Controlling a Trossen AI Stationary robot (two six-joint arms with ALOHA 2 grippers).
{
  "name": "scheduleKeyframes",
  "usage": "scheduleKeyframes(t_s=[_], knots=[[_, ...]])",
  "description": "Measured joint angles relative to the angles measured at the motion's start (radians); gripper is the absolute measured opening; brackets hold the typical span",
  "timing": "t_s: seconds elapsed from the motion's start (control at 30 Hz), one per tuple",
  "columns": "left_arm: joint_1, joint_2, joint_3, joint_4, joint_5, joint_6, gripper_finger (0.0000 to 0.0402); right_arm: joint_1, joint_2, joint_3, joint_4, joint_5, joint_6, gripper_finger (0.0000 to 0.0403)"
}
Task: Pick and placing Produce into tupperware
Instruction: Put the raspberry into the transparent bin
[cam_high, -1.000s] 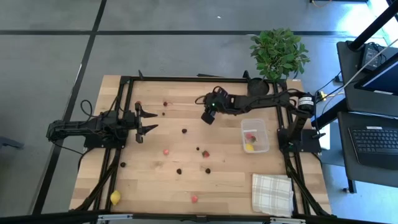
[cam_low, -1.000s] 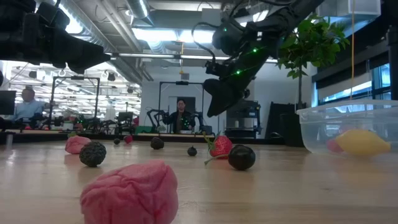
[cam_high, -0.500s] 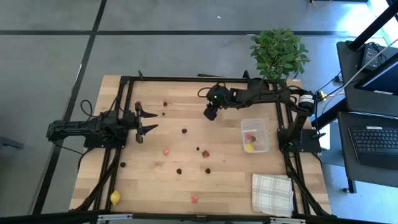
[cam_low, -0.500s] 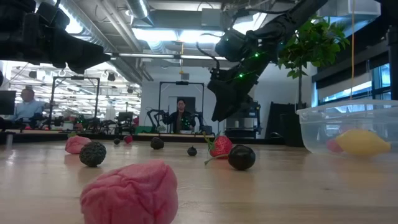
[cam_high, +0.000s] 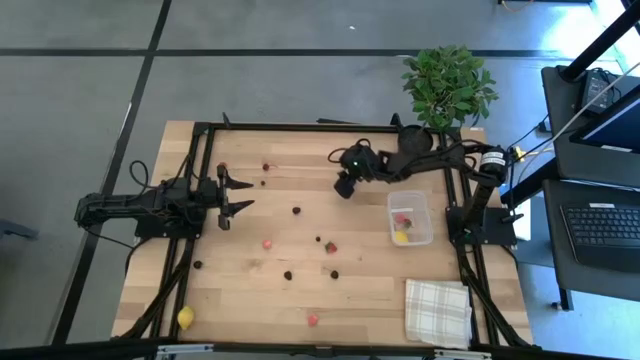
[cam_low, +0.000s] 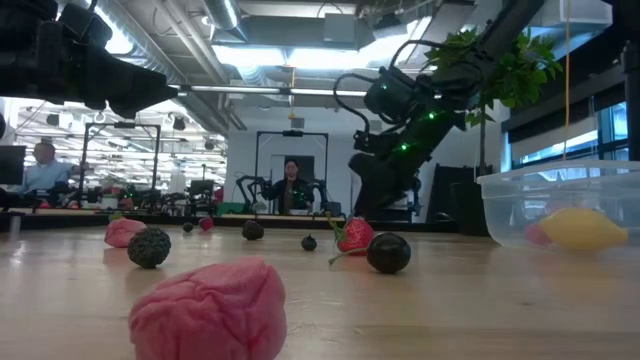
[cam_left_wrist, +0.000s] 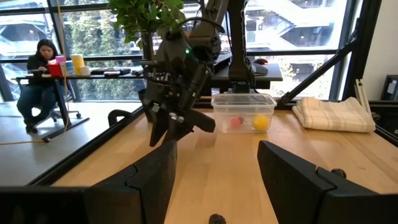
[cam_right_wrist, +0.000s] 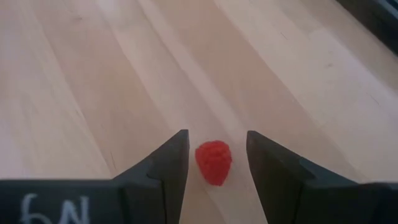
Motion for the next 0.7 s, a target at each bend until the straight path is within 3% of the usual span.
scheduleKeyframes(t_s=[0.37, 0.7], knots=[[0.000, 0.000, 0.000, 0.000, 0.000, 0.002, 0.0218, 0.000, 0.003, -0.017, 0.042, -0.032, 0.032, 0.0163], [0.000, 0.000, 0.000, 0.000, 0.000, 0.002, 0.0218, 0.000, 0.090, -0.017, 0.108, -0.032, 0.046, 0.0163]])
